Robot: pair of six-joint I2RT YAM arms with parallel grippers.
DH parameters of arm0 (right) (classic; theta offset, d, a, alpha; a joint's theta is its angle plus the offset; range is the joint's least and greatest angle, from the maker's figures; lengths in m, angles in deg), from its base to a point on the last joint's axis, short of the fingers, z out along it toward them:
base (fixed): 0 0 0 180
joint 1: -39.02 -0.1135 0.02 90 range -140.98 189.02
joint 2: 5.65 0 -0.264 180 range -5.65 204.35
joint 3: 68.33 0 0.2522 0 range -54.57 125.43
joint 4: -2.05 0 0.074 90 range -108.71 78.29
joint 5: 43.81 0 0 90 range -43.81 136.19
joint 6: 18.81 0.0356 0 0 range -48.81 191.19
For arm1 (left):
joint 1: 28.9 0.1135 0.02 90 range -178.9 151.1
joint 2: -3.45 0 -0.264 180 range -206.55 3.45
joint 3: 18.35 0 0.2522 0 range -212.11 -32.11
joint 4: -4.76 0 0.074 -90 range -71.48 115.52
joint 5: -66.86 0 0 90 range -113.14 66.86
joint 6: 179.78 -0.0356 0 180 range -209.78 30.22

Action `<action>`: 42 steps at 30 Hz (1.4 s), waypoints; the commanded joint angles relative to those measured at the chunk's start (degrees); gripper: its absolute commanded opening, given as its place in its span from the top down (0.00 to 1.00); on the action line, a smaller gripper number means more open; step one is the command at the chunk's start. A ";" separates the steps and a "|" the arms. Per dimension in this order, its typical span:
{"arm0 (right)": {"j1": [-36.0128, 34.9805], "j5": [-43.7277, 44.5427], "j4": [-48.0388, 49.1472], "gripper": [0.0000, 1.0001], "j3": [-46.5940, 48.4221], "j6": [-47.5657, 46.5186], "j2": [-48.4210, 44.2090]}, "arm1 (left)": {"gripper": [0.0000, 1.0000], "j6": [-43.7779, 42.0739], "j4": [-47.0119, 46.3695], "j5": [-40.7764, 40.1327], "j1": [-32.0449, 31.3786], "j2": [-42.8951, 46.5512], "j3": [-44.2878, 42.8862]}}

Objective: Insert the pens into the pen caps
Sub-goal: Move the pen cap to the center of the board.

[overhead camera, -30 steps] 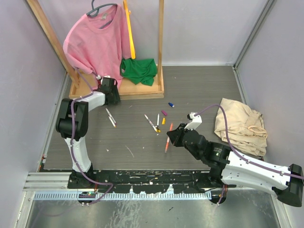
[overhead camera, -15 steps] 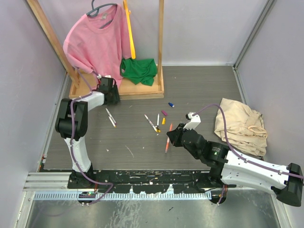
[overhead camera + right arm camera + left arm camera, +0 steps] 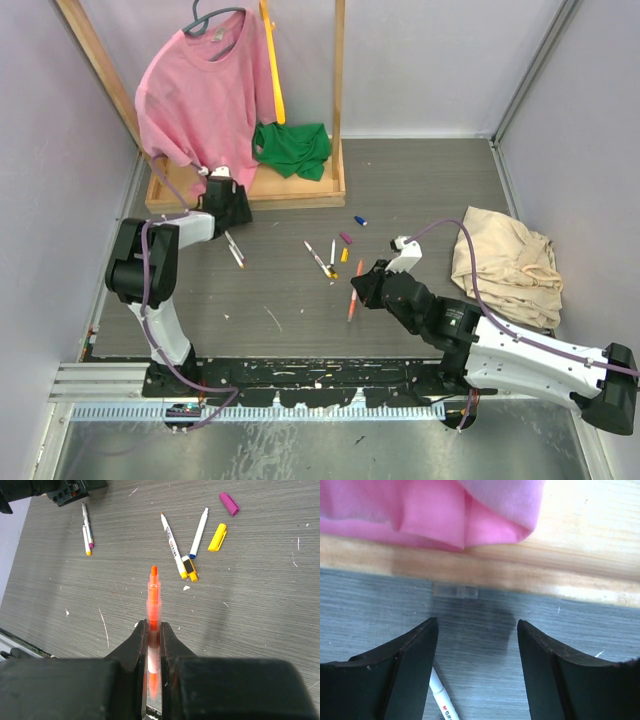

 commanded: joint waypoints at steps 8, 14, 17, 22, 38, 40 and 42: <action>0.64 -0.88 3.18 1.00 2.03 -0.87 1.41 | 0.30 4.85 -7.17 -6.90 0.49 3.12 2.57; 1.06 -1.33 3.18 1.00 2.36 -1.24 1.81 | 0.28 7.19 -7.86 -8.58 1.65 1.84 1.67; 1.23 -1.43 3.18 1.00 2.46 -1.32 1.93 | 0.28 7.85 -7.05 -9.31 1.82 1.04 0.71; 1.60 -2.06 3.53 1.00 2.26 -1.51 2.09 | 0.27 7.25 -7.50 -6.78 2.36 -0.49 -0.77; 3.33 -3.63 3.85 1.00 1.98 -2.12 1.97 | 0.29 2.97 -4.05 1.49 2.37 -6.25 -8.52; 3.58 -4.08 4.20 1.00 1.83 -2.21 2.03 | 0.31 2.29 -4.29 3.03 2.41 -6.47 -8.68; 3.73 -4.52 4.36 1.00 1.78 -2.21 2.13 | 0.32 1.70 -4.30 4.23 2.37 -6.73 -8.94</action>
